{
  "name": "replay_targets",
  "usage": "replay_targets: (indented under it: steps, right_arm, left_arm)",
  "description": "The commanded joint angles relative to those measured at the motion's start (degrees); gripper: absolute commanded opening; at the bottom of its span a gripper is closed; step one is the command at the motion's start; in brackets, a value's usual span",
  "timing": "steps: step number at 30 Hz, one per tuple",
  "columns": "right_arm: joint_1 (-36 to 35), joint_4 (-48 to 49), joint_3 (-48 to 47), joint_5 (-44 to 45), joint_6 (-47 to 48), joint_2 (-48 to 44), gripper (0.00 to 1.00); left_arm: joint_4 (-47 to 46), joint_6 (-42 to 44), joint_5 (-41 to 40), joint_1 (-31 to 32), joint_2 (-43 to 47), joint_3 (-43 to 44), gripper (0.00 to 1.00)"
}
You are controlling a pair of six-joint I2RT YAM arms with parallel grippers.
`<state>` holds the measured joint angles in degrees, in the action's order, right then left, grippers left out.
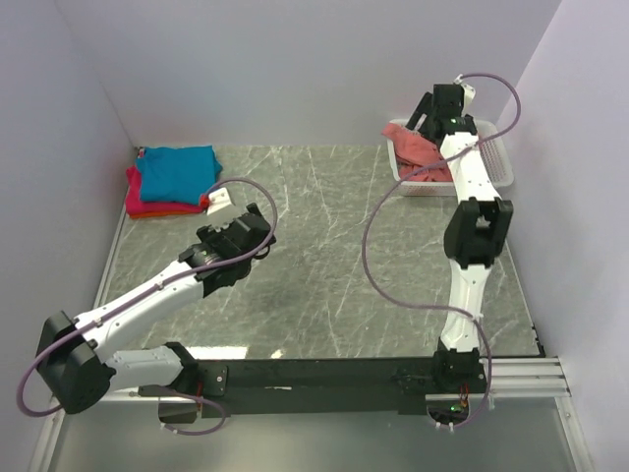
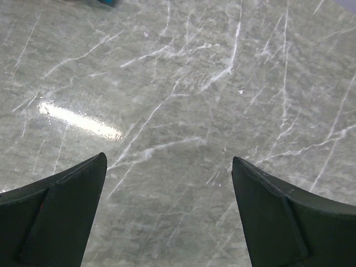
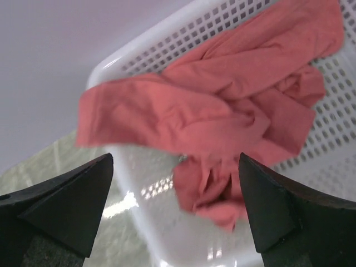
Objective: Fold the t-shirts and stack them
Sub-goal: Grab the tshirt from the pile
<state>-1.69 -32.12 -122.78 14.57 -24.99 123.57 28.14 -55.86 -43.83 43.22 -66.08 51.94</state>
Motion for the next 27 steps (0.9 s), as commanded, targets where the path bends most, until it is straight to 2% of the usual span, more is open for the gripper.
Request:
replay_targets:
  steps: [1,3,7,15,18,21,23,25,27]
  right_arm:
    - [3.3,-5.7,-12.6,-5.4,3.8,10.8,0.99]
    - [4.1,-1.7,-13.9,-9.0,4.2,13.2,0.99]
    - [4.8,5.2,-9.0,-11.1,4.4,15.3,0.99]
    - [4.9,-2.6,-11.1,-10.3,4.8,19.9,0.95]
    - [5.4,-7.4,-11.8,-13.7,4.2,20.2,0.95]
    - [5.4,-9.2,-8.3,-16.1,4.0,19.6,0.91]
    - [5.4,-9.4,-7.6,-16.8,5.2,19.7,0.86]
    - [5.5,-9.4,-8.3,-17.6,6.4,20.1,0.7]
    - [5.5,-8.3,-9.7,-19.5,7.1,19.9,0.3]
  left_arm:
    - [-1.3,1.4,-0.7,0.1,-2.3,3.2,0.99]
    - [-1.0,1.4,-0.4,0.1,-4.0,4.0,0.99]
    - [0.2,0.6,0.1,0.1,-6.6,5.6,0.99]
    - [0.1,0.2,0.8,0.1,-7.9,6.6,1.0]
    - [0.1,0.5,0.9,0.1,-7.5,6.6,0.99]
    - [0.5,-0.1,0.7,0.1,-6.9,6.5,0.99]
    - [0.2,-0.1,0.9,0.1,-6.6,6.1,0.99]
    - [0.2,-0.1,1.2,0.1,-6.1,5.7,0.99]
    - [0.6,-0.6,1.1,0.1,-5.5,5.6,1.0]
